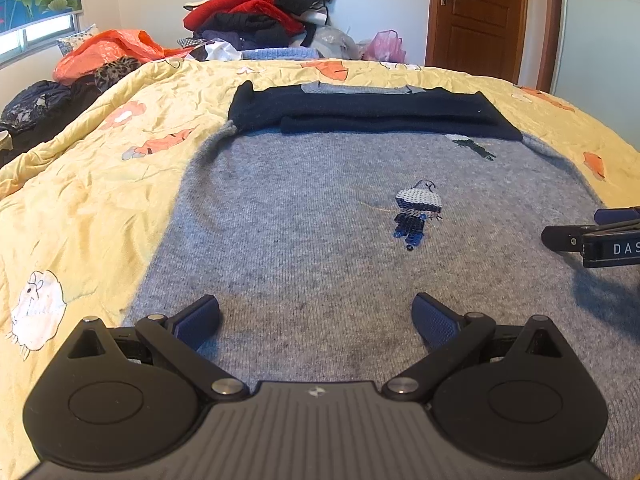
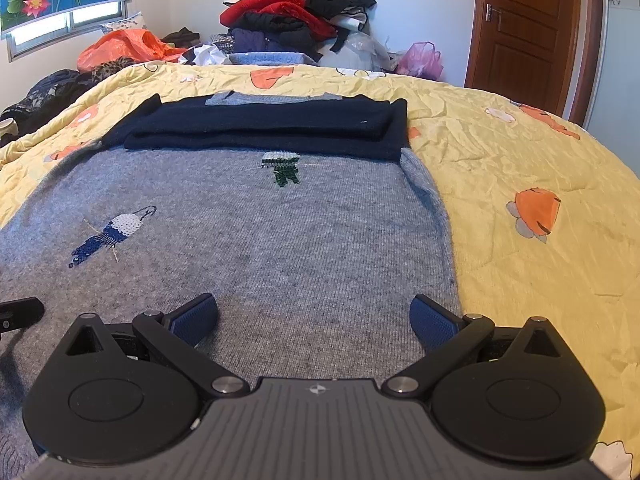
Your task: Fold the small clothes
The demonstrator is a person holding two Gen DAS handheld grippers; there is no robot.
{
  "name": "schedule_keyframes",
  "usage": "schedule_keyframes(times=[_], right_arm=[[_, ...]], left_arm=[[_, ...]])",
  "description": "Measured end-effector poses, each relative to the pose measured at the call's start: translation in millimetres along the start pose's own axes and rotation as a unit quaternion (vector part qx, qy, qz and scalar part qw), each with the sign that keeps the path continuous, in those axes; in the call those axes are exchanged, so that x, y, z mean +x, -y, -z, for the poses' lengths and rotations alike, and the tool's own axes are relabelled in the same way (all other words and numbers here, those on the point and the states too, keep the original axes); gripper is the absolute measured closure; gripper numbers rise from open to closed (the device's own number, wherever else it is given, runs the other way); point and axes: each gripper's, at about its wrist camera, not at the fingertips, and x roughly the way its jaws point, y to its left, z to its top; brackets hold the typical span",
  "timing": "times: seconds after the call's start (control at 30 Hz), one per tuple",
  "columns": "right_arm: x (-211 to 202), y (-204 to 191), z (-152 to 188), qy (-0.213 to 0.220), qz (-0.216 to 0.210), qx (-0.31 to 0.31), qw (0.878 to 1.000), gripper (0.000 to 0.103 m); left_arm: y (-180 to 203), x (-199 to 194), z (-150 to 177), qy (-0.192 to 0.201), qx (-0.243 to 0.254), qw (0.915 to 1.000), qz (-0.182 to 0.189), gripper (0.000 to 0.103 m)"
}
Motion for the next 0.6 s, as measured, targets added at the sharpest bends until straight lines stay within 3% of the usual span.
schedule_keyframes(times=[0.23, 0.37, 0.6], right_arm=[[-19.8, -2.8, 5.7, -0.002, 0.001, 0.000, 1.000, 0.000], [-30.4, -12.5, 23.5, 0.006, 0.014, -0.035, 0.999, 0.000], [-27.2, -3.2, 18.8, -0.006, 0.003, -0.010, 1.000, 0.000]], left_arm=[[0.2, -0.9, 0.6, 0.001, 0.000, 1.0000, 0.001, 0.000], [0.3, -0.7, 0.8, 0.001, 0.000, 1.0000, 0.001, 0.000], [-0.2, -6.9, 1.6, -0.003, 0.004, 0.9999, -0.010, 0.000]])
